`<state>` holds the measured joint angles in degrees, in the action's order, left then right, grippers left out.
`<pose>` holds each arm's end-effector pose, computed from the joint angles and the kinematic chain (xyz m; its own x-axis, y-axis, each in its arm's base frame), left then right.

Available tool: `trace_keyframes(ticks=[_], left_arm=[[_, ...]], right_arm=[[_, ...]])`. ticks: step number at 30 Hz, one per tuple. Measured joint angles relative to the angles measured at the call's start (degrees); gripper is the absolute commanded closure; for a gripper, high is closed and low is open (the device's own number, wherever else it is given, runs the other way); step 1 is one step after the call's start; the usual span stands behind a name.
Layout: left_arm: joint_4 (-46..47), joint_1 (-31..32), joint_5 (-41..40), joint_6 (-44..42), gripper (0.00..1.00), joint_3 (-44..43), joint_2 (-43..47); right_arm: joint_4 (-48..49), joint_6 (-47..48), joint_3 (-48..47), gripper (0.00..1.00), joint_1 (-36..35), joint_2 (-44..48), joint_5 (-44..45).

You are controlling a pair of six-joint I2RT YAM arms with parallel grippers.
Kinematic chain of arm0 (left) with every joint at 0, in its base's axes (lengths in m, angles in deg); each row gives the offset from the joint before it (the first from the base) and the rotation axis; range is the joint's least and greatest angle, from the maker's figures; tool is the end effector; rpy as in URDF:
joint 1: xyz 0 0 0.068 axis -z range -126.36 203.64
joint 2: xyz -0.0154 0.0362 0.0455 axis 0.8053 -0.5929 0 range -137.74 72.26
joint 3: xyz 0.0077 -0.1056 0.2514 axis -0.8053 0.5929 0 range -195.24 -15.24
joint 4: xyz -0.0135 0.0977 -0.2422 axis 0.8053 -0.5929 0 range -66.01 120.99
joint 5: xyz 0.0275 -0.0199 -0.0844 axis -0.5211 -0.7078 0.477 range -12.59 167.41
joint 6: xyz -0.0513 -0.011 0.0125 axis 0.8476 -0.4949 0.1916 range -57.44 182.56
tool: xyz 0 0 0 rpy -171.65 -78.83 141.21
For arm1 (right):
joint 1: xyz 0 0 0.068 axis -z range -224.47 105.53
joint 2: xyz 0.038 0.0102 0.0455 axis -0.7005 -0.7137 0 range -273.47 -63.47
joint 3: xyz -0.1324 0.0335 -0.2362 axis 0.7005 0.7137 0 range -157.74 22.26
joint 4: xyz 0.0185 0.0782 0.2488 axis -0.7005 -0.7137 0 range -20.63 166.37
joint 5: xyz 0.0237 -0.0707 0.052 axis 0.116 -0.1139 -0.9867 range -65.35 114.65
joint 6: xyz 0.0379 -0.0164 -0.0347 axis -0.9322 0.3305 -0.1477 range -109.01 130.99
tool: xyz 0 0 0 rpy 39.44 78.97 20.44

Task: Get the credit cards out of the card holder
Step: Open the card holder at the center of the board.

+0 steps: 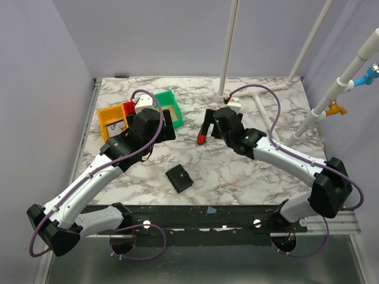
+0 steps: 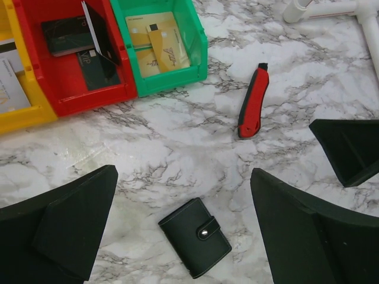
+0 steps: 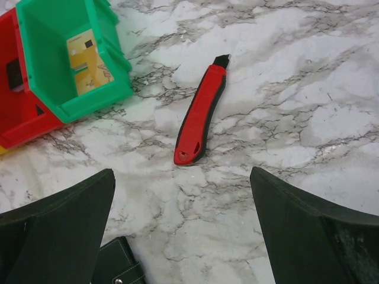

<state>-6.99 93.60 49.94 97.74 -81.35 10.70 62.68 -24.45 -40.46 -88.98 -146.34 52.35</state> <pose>0.1807 -0.1300 0.3667 -0.5034 -0.2450 -0.8286 -0.0186 0.9618 -0.2731 0.2438 0.2164 0.2886 -0.5238 0.2049 -0.8268 -0.0511 0.9613 0.2707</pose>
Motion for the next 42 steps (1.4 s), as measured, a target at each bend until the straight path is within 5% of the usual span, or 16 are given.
trace_keyframes(ticks=[22,29,42], left_arm=[[-0.04,-4.11,4.85,-2.08,0.02,2.86,2.05],[-1.33,-8.52,6.16,0.76,0.02,5.81,3.87],[-4.26,-14.84,7.8,6.73,0.02,15.74,10.03]], right_arm=[[0.24,2.58,-2.4,0.0,-0.22,-3.63,-6.64],[0.52,3.26,-2.43,0.0,-5.62,-10.19,-8.7],[0.04,6.08,-2.82,0.29,-18.36,-16.57,-9.31]])
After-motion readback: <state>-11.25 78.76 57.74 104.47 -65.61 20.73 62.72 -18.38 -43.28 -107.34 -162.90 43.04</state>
